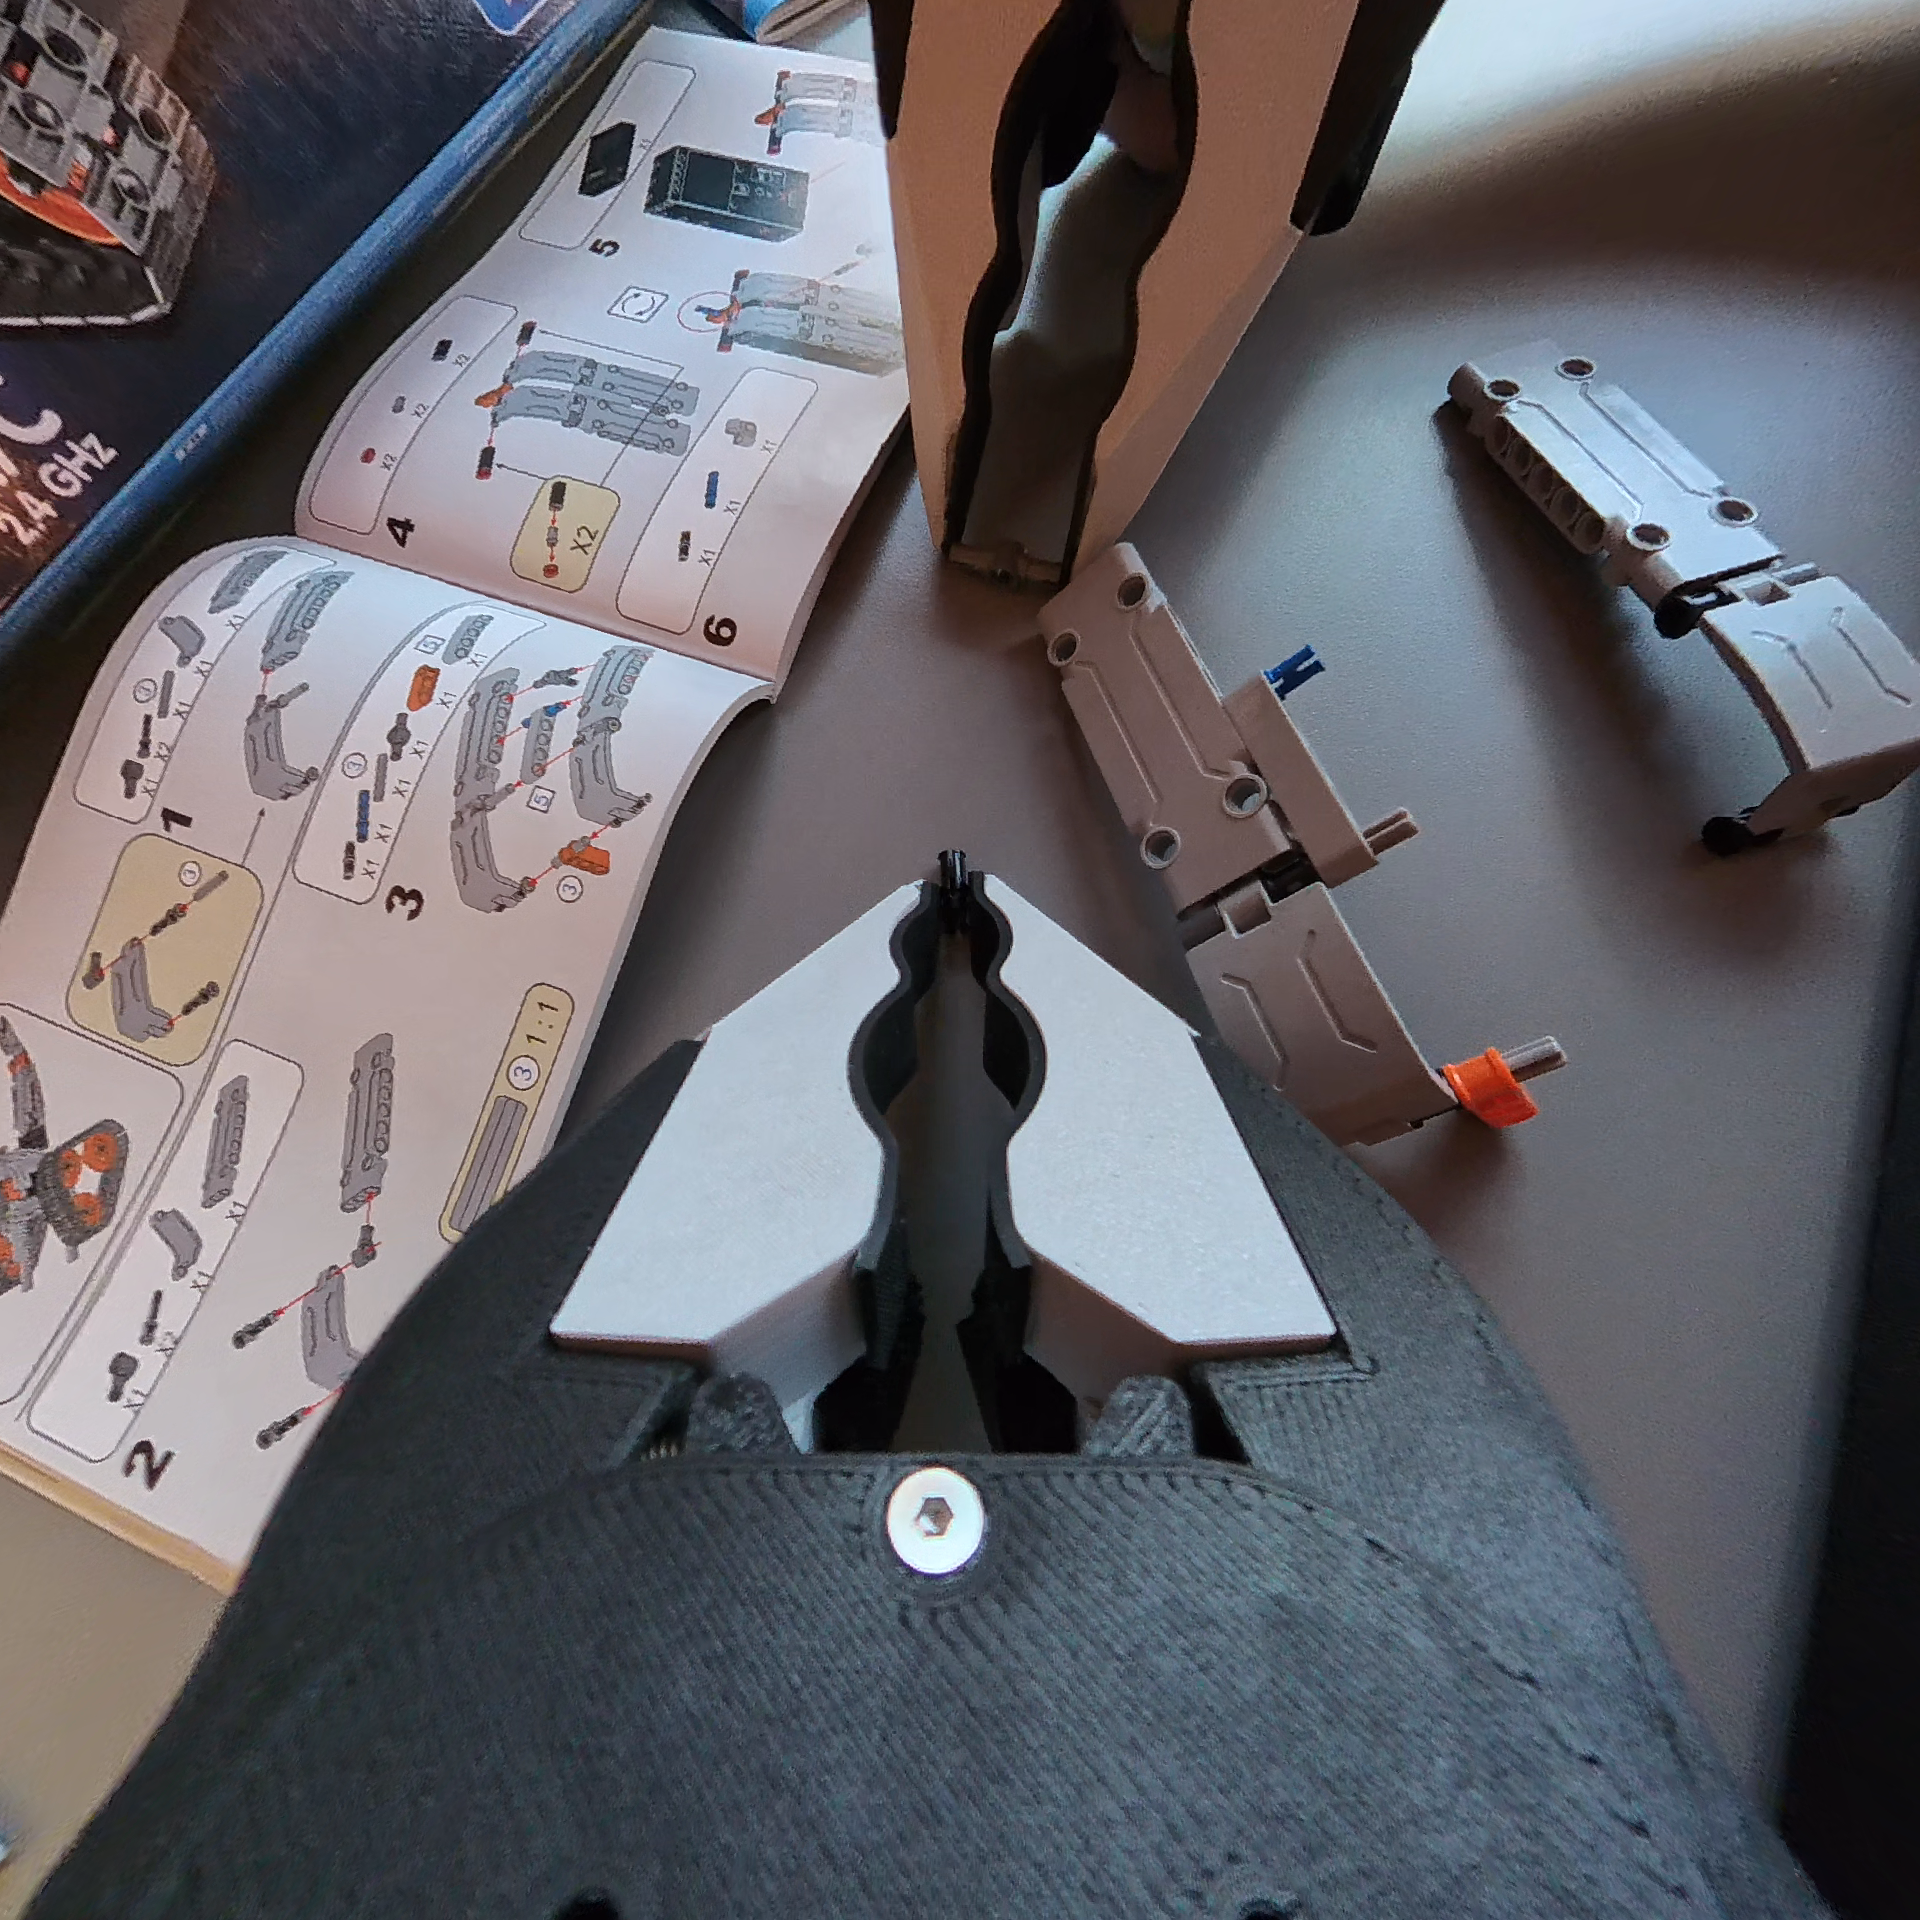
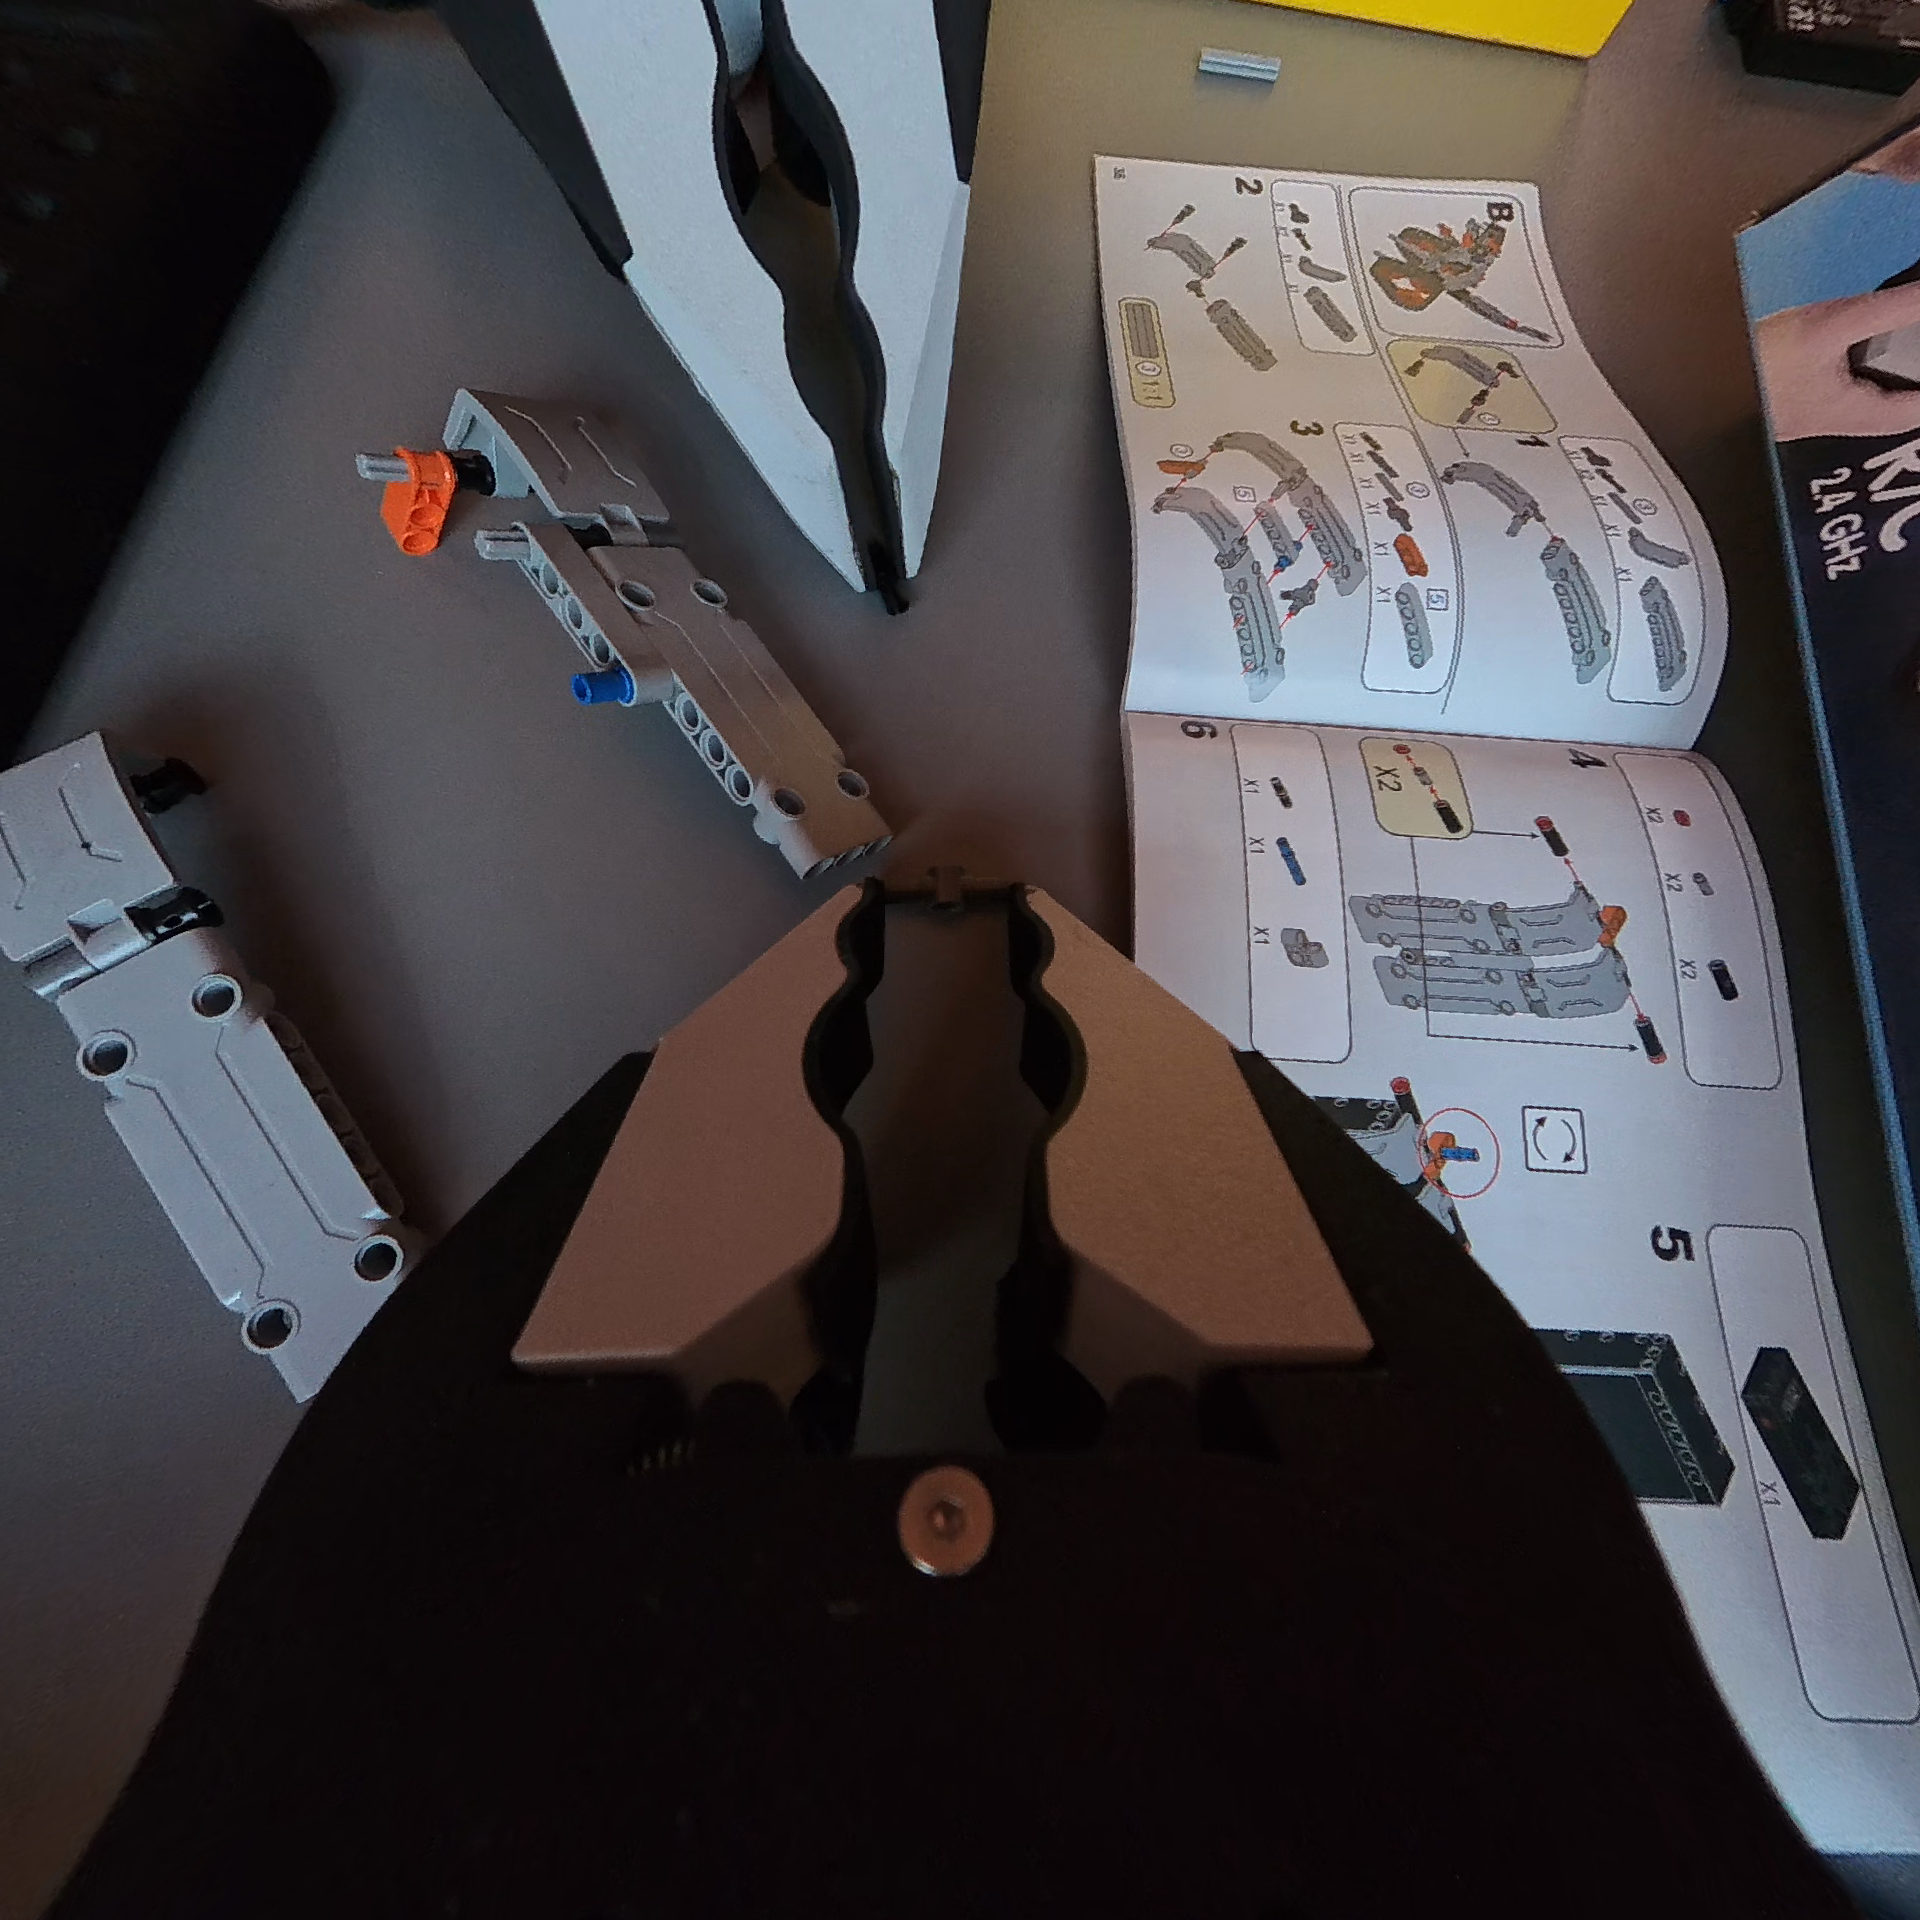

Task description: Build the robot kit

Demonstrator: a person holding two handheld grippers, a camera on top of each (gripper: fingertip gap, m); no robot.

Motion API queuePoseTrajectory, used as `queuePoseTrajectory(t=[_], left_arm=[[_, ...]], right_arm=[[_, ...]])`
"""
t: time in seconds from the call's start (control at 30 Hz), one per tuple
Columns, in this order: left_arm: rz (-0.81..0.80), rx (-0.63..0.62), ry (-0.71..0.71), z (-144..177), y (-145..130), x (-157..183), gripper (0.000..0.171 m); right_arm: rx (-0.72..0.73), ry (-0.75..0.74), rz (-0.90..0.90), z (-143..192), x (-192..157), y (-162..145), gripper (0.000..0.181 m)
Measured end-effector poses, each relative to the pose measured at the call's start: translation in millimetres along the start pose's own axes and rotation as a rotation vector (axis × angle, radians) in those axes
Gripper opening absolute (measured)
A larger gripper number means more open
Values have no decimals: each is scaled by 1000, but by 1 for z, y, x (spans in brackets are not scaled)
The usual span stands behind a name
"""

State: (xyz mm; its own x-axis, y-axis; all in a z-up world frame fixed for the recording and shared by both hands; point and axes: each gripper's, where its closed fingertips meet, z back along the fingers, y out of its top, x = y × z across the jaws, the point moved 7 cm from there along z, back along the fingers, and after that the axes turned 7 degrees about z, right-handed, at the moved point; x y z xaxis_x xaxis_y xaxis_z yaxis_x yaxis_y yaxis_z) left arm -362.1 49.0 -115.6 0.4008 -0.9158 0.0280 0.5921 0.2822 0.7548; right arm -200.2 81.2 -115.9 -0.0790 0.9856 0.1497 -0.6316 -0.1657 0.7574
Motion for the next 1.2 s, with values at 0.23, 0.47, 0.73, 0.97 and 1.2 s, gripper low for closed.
queuePoseTrajectory(t=[0.23, 0.47, 0.73, 0.97, 1.2], left_arm=[[154, 58, -110, 3, 6, -2, 3], [227, 146, -269, 10, 17, 8, 3], [254, 196, -362, 15, 20, 12, 3], [304, 228, -385, 20, 23, 9, 3], [362, 249, -452, 25, 27, 11, 2]], right_arm=[[19, -59, 4, 3, 2, 1, 23], [204, -195, -26, 21, -2, 30, 22], [185, -225, -27, 24, -19, 48, 22], [167, -258, -38, 19, -32, 54, 22], [186, -347, -48, 18, -54, 60, 22]])
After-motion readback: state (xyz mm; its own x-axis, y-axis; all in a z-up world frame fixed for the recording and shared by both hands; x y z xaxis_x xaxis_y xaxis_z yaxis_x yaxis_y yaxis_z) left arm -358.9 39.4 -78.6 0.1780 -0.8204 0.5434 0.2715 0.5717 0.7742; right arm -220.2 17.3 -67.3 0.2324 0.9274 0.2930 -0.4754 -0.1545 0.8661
